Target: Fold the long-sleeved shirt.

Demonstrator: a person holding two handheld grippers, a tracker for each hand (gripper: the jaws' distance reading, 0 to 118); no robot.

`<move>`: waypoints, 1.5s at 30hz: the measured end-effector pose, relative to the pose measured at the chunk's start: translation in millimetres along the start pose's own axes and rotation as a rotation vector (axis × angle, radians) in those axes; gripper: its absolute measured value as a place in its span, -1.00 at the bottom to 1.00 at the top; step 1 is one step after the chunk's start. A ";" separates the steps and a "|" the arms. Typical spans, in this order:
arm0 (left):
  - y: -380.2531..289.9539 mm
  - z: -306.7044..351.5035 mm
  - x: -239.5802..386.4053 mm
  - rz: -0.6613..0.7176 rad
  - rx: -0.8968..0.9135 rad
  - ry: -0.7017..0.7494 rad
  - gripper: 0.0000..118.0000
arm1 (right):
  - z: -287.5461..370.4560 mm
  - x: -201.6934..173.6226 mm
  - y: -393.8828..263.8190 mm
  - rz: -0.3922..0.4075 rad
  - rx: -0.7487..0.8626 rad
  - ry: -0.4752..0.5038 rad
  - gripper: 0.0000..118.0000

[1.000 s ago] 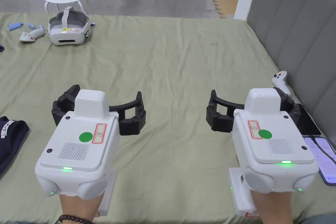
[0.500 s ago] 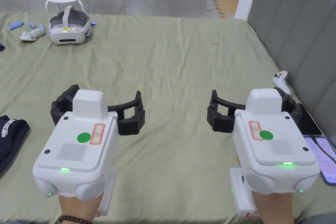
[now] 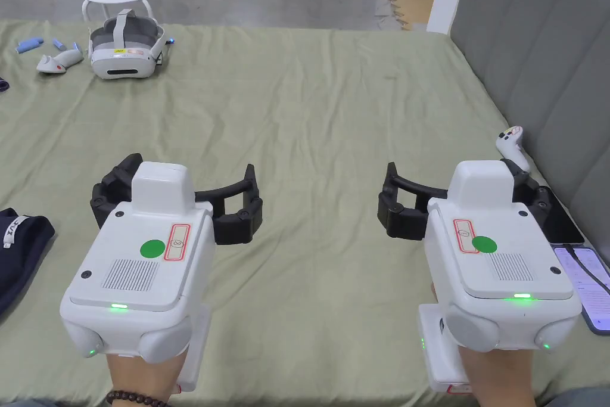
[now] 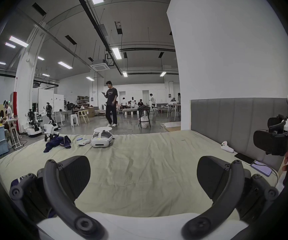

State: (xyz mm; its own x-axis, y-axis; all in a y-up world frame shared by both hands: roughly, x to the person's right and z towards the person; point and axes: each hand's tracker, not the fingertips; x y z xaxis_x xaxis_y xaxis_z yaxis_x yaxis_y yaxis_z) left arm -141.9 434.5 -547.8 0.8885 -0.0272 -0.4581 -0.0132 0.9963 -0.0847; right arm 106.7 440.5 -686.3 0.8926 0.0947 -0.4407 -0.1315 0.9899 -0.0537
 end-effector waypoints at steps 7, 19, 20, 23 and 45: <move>-1.0 0.6 -0.5 0.009 0.005 0.000 0.88 | 0.6 -0.8 -0.2 0.000 -0.003 0.006 1.00; -3.0 0.9 0.0 0.006 0.000 0.002 0.88 | -2.0 1.2 -4.0 0.007 -0.005 0.004 1.00; -2.9 1.1 0.0 0.008 0.004 0.003 0.88 | -2.2 1.5 -4.4 0.008 -0.005 0.005 1.00; -2.3 1.1 -0.4 0.010 0.003 0.000 0.88 | -1.5 0.3 -4.5 0.009 0.007 -0.012 1.00; 0.3 4.4 -2.8 0.018 0.014 0.022 0.88 | 1.7 -13.6 17.4 -0.092 -0.147 -0.010 1.00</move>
State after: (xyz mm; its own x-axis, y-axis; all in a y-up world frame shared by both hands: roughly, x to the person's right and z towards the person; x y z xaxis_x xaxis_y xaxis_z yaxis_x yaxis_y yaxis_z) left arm -142.4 435.2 -542.6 0.8777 -0.0107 -0.4791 -0.0228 0.9977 -0.0641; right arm 93.1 456.6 -679.7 0.9080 0.0057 -0.4188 -0.1098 0.9682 -0.2247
